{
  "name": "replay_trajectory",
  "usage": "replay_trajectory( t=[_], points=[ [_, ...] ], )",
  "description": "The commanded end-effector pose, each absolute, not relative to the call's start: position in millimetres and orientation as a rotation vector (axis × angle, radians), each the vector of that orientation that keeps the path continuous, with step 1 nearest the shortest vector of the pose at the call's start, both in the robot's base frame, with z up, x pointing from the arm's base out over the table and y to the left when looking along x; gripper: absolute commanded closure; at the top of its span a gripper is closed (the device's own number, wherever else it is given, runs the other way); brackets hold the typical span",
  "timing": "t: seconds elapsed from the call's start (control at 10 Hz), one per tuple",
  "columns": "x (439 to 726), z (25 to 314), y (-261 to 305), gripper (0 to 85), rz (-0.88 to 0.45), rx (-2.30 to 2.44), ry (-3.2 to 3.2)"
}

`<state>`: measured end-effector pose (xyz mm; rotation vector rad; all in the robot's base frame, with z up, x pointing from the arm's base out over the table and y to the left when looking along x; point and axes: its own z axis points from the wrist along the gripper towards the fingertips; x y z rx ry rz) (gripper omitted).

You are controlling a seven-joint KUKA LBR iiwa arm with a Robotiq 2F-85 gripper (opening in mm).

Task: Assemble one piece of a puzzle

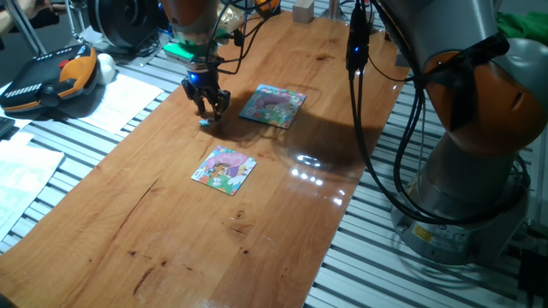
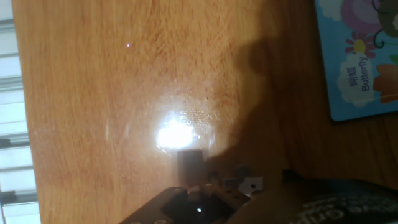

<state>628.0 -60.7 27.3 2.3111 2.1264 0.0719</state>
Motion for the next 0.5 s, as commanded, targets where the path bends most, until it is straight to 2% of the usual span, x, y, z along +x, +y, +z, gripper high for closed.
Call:
replay_trajectory(
  t=[0.0,0.4],
  points=[
    [628.2,26.2,-60.5,34.0,0.072,2.310,2.127],
    [629.4,21.0,-59.7,34.0,0.076,2.296,2.130]
  ],
)
